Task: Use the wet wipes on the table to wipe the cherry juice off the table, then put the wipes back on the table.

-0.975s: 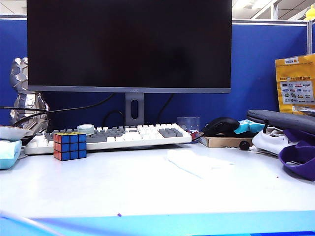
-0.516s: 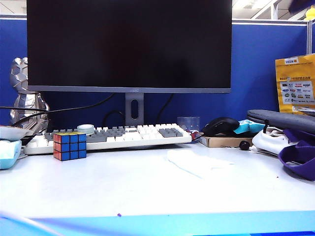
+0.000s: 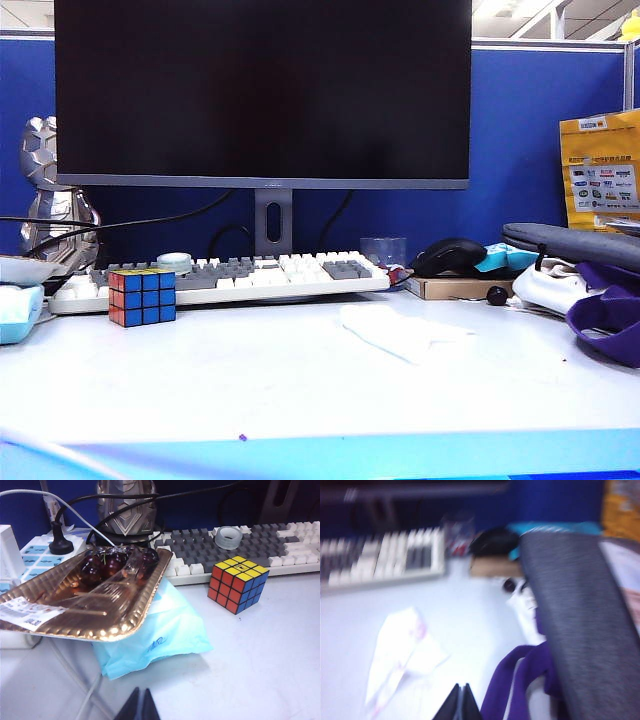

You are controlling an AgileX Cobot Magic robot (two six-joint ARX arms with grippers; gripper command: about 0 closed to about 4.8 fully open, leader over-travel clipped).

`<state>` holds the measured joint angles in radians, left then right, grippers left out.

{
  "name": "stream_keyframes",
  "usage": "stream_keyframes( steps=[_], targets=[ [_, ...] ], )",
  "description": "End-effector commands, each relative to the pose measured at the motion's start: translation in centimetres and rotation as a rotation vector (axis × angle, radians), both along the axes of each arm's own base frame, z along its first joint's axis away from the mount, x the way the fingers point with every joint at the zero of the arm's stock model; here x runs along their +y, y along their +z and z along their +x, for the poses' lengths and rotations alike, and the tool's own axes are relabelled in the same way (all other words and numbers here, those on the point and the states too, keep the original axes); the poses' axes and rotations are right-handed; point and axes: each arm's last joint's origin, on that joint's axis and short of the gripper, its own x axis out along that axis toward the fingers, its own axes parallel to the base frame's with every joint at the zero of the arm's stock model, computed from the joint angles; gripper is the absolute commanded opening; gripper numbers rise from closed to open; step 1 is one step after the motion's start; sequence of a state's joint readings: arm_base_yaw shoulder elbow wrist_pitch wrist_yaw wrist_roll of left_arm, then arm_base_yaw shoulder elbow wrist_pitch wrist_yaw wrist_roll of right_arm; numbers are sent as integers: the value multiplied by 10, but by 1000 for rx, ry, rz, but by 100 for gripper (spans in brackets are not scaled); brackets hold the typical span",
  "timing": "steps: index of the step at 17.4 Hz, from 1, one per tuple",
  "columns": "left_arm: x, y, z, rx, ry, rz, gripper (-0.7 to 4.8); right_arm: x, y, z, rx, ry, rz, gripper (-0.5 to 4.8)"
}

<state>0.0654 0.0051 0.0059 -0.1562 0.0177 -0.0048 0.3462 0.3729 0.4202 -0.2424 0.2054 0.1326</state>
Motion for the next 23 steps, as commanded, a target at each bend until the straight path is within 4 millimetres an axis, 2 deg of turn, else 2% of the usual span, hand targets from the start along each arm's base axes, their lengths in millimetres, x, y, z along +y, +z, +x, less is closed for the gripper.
stream_keyframes(
  steps=[1, 7, 11, 17, 19, 23],
  targets=[
    [0, -1, 0, 8, -4, -5, -2, -6, 0, -10, -83, -23, 46, -5],
    [0, -1, 0, 8, -4, -5, -2, -8, -28, -16, -90, -26, 48, -5],
    [0, -1, 0, 8, -4, -5, -2, -17, -43, -23, -152, -85, 66, -4],
    [0, -1, 0, 8, -4, -5, -2, -20, -49, -24, -131, -71, 65, -5],
    [0, -1, 0, 8, -4, -5, -2, -19, -61, -21, -96, -71, 57, -4],
    [0, -1, 0, 8, -4, -5, -2, -18, -97, -14, 12, -71, 38, 0]
  ],
)
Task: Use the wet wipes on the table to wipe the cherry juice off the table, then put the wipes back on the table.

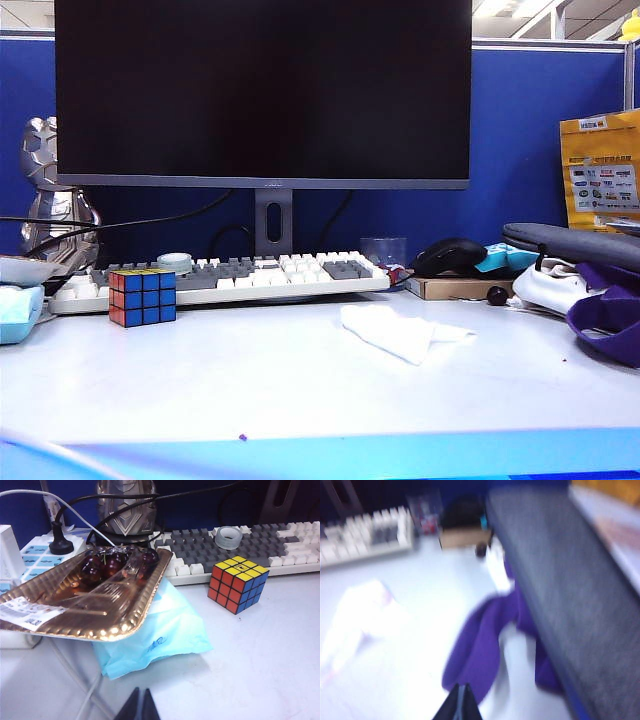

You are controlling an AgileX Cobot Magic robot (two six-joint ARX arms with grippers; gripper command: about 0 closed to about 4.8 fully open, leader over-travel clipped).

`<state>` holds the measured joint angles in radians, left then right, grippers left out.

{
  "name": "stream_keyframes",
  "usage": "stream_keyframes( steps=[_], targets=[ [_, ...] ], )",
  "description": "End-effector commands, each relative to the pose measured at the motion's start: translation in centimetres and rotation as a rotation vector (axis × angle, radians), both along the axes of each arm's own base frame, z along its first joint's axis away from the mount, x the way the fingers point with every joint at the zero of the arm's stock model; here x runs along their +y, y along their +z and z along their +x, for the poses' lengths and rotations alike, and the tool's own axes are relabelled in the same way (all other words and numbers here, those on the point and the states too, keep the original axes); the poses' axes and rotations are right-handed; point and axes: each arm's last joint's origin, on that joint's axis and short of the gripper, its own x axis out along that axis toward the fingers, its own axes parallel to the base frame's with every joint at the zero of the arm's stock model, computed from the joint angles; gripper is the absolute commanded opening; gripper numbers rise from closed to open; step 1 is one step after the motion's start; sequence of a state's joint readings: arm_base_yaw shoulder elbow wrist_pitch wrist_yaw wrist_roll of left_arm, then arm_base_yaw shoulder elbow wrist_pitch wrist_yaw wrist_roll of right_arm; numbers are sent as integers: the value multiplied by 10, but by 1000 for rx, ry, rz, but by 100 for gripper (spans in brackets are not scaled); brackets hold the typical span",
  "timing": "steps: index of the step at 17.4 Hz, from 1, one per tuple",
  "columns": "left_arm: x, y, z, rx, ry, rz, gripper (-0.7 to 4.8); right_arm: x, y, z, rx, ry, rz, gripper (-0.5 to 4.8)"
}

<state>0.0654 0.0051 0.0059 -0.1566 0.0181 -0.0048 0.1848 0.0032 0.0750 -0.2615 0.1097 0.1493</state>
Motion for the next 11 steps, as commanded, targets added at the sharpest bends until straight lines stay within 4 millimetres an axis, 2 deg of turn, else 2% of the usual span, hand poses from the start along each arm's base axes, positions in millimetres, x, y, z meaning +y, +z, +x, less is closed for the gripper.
stream_keyframes(
  steps=[1, 11],
  targets=[
    [0, -1, 0, 7, -4, -5, -2, 1, -13, 2, 30, 1, -2, 0],
    [0, -1, 0, 7, -4, -5, -2, 2, -13, 3, 25, 69, -40, 0]
  ],
)
